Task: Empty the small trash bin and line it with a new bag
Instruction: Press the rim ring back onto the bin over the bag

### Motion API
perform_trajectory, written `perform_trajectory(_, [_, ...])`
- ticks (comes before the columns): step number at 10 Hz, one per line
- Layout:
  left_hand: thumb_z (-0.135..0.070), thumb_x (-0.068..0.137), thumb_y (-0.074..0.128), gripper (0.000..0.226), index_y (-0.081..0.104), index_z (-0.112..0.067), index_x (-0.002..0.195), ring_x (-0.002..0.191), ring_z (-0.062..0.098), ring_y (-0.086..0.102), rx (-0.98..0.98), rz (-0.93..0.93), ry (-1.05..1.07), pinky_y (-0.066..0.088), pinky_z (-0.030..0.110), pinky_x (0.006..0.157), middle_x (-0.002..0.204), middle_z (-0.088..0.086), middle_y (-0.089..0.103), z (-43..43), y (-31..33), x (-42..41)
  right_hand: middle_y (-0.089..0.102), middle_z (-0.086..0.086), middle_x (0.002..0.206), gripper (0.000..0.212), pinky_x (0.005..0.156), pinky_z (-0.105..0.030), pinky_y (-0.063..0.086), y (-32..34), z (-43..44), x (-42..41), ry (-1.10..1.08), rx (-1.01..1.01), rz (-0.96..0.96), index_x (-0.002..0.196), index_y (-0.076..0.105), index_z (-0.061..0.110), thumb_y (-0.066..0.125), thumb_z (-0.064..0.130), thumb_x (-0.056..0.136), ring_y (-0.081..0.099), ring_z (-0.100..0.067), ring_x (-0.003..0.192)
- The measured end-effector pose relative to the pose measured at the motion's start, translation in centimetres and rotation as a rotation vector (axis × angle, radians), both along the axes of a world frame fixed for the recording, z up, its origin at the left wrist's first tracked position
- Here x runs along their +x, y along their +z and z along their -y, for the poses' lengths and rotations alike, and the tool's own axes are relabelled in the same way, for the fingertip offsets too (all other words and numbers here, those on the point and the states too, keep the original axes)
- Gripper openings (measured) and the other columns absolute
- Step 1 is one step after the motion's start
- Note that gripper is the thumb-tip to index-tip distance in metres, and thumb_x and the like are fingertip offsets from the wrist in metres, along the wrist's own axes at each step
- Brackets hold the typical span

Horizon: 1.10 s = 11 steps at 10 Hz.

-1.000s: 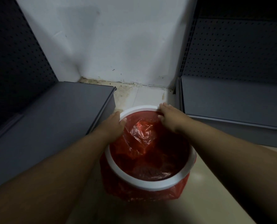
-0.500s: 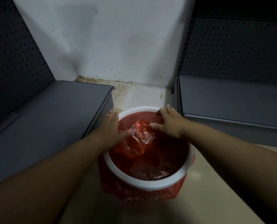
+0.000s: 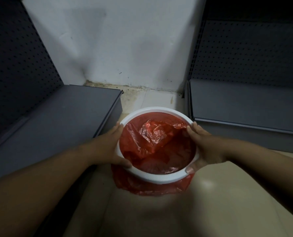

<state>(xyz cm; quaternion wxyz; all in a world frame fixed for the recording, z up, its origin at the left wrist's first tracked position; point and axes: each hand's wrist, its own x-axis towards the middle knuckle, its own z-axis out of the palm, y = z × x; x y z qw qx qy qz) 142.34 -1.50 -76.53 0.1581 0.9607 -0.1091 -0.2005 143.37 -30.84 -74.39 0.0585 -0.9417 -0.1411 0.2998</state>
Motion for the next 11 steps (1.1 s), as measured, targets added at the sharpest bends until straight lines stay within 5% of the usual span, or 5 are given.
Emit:
perform_trajectory(2, [-0.07, 0.043, 0.075, 0.135, 0.002, -0.029, 0.148, 0.146, 0.02, 0.015, -0.047, 0.042, 0.043, 0.033, 0.042, 0.111, 0.16, -0.001, 0.001, 0.3, -0.5, 2.9, -0.031, -0.009, 0.155, 0.143, 0.122, -0.044, 0.007, 0.3, 0.2, 3.1, -0.044, 0.036, 0.013, 0.145, -0.028, 0.009, 0.078, 0.057, 0.061, -0.016, -0.024, 0.147])
perform_trajectory(5, [-0.072, 0.036, 0.077, 0.131, 0.012, -0.033, 0.143, 0.133, 0.016, 0.039, -0.04, 0.065, -0.012, 0.047, 0.042, 0.102, 0.15, -0.005, 0.026, 0.4, -1.0, 5.3, -0.031, -0.007, 0.156, 0.142, 0.122, -0.041, 0.006, -0.3, 0.3, 5.1, -0.064, 0.05, -0.008, 0.143, -0.031, 0.01, 0.077, 0.054, 0.063, -0.015, -0.025, 0.147])
perform_trajectory(8, [-0.062, 0.046, 0.081, 0.134, 0.0, -0.025, 0.147, 0.144, 0.02, 0.022, -0.005, 0.056, -0.011, 0.032, 0.039, 0.112, 0.158, -0.002, 0.006, 1.1, -0.2, 4.9, -0.034, -0.006, 0.155, 0.143, 0.122, -0.042, 0.003, -0.7, 0.5, 5.0, -0.081, 0.072, -0.012, 0.144, -0.031, 0.01, 0.078, 0.054, 0.062, -0.017, -0.023, 0.147])
perform_trajectory(10, [-0.082, 0.051, 0.061, 0.128, 0.0, -0.028, 0.15, 0.148, 0.023, 0.005, 0.164, 0.044, -0.005, 0.019, 0.049, 0.116, 0.16, 0.001, -0.006, 1.0, 0.4, 5.4, -0.029, -0.008, 0.156, 0.131, 0.12, -0.051, 0.0, -0.2, 0.6, 4.4, -0.102, 0.161, 0.001, 0.148, -0.022, 0.025, 0.076, 0.053, 0.067, -0.022, -0.028, 0.145])
perform_trajectory(11, [-0.086, 0.061, 0.044, 0.099, 0.032, -0.03, 0.142, 0.141, 0.023, 0.03, -0.006, 0.105, 0.076, 0.036, 0.049, 0.107, 0.151, -0.002, 0.033, 1.9, 4.0, 5.3, -0.021, 0.0, 0.159, 0.123, 0.119, -0.047, 0.003, 5.5, 0.1, 4.2, -0.233, 0.328, 0.131, 0.151, -0.008, 0.032, 0.073, 0.056, 0.062, -0.011, -0.023, 0.148])
